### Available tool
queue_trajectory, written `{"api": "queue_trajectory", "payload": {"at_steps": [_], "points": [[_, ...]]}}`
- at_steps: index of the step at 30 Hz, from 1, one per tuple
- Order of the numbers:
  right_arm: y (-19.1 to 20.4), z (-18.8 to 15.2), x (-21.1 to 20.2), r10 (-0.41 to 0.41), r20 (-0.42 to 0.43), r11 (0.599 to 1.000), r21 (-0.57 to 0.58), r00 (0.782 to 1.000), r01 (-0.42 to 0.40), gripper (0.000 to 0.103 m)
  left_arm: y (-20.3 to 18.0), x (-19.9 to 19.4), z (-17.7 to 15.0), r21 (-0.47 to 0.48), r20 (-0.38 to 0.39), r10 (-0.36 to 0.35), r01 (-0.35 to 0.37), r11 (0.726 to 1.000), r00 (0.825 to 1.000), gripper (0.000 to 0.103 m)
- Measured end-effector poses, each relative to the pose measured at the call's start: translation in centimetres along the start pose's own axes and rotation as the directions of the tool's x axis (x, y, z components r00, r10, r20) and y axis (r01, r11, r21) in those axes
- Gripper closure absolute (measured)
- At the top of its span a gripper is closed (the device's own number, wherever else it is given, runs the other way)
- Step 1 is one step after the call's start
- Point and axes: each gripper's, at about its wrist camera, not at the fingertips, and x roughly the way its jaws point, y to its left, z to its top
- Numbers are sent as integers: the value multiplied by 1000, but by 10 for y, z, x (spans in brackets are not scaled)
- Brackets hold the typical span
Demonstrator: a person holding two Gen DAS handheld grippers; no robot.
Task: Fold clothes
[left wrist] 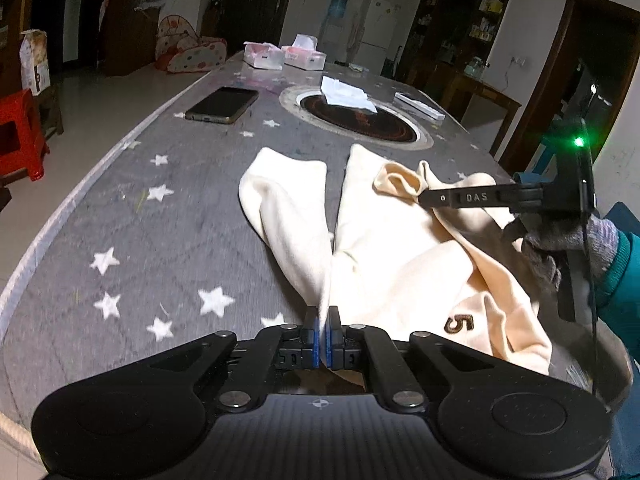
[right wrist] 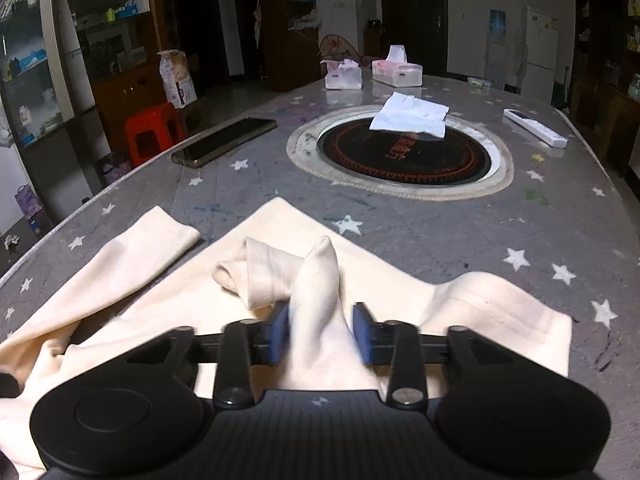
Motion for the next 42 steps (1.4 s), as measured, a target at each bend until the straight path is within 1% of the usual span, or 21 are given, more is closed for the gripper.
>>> {"api": "queue_trajectory", "payload": {"at_steps": [1, 3, 6, 8, 13, 18, 23, 26, 29, 32, 33, 35, 36, 37, 38, 39, 41, 42], "points": [[0, 0, -4, -1, 10, 1000, 3, 1000, 1, 88, 0, 0, -1, -2, -2, 0, 0, 1000, 1000, 100], [-1, 0, -13, -5, 32, 1000, 7, 999, 4, 89, 1, 0, -2, -3, -5, 2, -2, 1000, 1000, 100], [-5, -1, -37, -37, 85, 999, 4, 996, 37, 90, 0, -2, -4, 5, -4, 0, 0, 1000, 1000, 100], [-10, -6, -62, -67, 123, 998, 7, 990, 67, 90, -1, -4, -5, 12, -5, -4, 4, 1000, 1000, 100], [-29, -22, -124, -138, 194, 990, 53, 971, 130, 90, -4, -6, -7, 34, -10, -13, 13, 999, 1000, 100], [-49, -47, -182, -242, 237, 969, 114, 941, 221, 90, -8, -12, -6, 61, -2, -24, 24, 998, 1000, 100], [-65, -73, -218, -349, 217, 935, 151, 911, 322, 90, -12, -17, -8, 90, -6, -31, 31, 995, 1000, 100], [-78, -89, -226, -391, 165, 915, 177, 906, 363, 90, -14, -18, -12, 108, -21, -36, 38, 993, 999, 100], [-86, -103, -218, -406, 70, 907, 156, 911, 392, 90, -14, -17, -16, 116, -48, -35, 41, 992, 998, 99], [-87, -112, -212, -413, 17, 904, 127, 911, 407, 87, -12, -20, -16, 133, -52, -25, 31, 991, 998, 96], [-87, -112, -213, -414, 14, 904, 124, 910, 409, 86, -12, -22, -15, 140, -49, -20, 26, 990, 999, 93], [-88, -109, -217, -418, 22, 903, 118, 908, 413, 78, -11, -28, -10, 161, -30, -10, 15, 987, 1000, 90], [-88, -106, -220, -428, 30, 899, 114, 903, 422, 72, -11, -31, -7, 172, -19, -5, 8, 985, 1000, 85], [-87, -103, -221, -433, 36, 897, 110, 901, 427, 70, -11, -33, -4, 181, -7, 2, 0, 983, 1000, 82], [-86, -101, -223, -439, 44, 895, 110, 897, 432, 70, -10, -36, 0, 189, 7, 12, -13, 982, 1000, 74], [-84, -99, -224, -443, 55, 894, 108, 895, 435, 70, -10, -37, 4, 196, 20, 21, -25, 980, 1000, 72], [-84, -94, -225, -441, 74, 895, 107, 895, 432, 69, -10, -36, 14, 204, 40, 37, -45, 978, 998, 72], [-84, -91, -223, -432, 84, 900, 109, 898, 423, 69, -11, -33, 20, 203, 45, 39, -47, 978, 998, 72]]}}
